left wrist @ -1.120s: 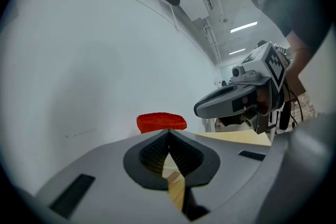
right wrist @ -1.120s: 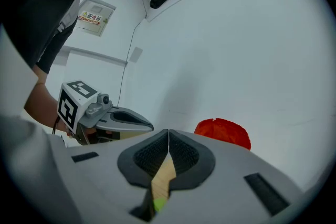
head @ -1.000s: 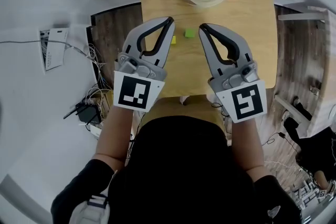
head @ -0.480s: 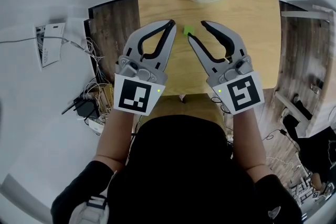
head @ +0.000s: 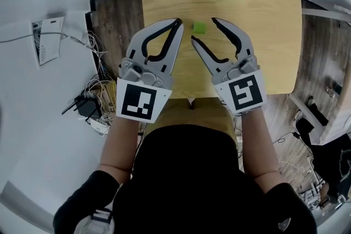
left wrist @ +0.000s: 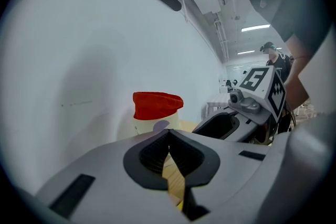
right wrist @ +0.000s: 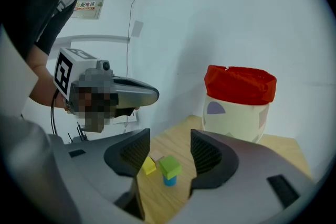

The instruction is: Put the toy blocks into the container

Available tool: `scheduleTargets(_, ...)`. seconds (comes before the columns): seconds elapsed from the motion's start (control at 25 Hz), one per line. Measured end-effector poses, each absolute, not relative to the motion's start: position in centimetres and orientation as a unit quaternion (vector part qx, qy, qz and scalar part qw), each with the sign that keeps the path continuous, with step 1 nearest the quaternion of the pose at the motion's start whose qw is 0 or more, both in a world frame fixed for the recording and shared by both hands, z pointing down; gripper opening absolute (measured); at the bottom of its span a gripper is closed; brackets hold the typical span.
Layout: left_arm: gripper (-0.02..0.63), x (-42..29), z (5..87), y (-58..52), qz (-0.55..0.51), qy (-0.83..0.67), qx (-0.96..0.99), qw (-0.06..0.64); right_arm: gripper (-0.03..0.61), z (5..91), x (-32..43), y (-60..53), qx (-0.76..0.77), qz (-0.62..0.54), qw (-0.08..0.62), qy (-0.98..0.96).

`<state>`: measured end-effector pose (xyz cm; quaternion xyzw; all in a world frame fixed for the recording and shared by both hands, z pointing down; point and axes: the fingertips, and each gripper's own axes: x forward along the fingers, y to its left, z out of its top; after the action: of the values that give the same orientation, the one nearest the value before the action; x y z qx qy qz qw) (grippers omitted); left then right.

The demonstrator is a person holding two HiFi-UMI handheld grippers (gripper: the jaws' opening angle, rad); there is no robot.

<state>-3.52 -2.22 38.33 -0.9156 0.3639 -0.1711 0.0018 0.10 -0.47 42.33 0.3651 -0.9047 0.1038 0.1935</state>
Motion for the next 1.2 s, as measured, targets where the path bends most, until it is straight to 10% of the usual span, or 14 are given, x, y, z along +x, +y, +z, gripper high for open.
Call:
scheduleTargets(0.72,0.009,-4.4,41.2,-1.5,-0.171,0.358,-0.917,-0.029,0.190,48.3,-0.9,-1.0,0.372,0.157,0.204,-0.892)
scheduleTargets(1.2,0.009,-4.0,35.7,-3.2,-0.146,0.362,-0.920,0.012,0.190,37.2,-0.2,-2.4,0.397,0.075,0.151,-0.902)
